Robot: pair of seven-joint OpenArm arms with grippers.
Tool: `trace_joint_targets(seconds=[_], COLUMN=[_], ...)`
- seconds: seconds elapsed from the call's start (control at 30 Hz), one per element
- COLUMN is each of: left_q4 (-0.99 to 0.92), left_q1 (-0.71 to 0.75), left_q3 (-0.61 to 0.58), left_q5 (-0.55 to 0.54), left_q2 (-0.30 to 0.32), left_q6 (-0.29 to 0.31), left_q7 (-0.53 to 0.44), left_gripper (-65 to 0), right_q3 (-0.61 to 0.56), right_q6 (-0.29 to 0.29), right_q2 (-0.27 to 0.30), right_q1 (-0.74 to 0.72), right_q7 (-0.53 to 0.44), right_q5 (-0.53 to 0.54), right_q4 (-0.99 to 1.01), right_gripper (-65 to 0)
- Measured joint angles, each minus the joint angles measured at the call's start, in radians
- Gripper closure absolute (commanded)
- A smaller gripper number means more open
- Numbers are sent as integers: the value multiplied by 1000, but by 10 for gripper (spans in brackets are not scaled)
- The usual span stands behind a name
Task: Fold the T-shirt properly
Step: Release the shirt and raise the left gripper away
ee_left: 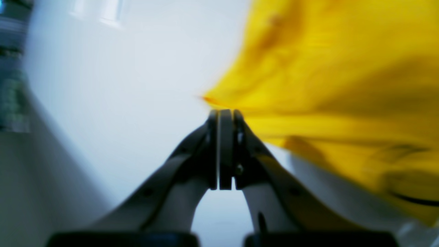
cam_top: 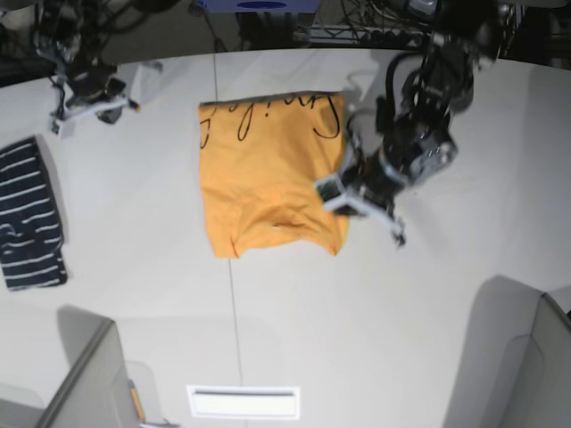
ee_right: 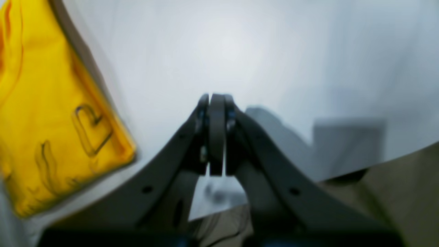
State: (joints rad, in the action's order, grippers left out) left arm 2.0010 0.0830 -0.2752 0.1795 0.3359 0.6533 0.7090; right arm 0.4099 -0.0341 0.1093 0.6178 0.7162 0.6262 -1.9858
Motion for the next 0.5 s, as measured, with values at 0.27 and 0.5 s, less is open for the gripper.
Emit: trace_joint_targets(seconds=[0.27, 0.5], left_q4=[-10, -132], left_q1=[432, 716], left_q3=[199, 252], left_q5=[3, 18], left_q2=[1, 0], left_q6=[1, 2], left_q7=[-528, -1050], left_gripper=[0, 0], right_q3=[16, 37], right_q6=[213, 275], right_q2=[11, 5], right_q1=[161, 333], right_q7=[-236, -253], right_q5=[-6, -3], right_q4=[0, -2], right_gripper=[0, 0])
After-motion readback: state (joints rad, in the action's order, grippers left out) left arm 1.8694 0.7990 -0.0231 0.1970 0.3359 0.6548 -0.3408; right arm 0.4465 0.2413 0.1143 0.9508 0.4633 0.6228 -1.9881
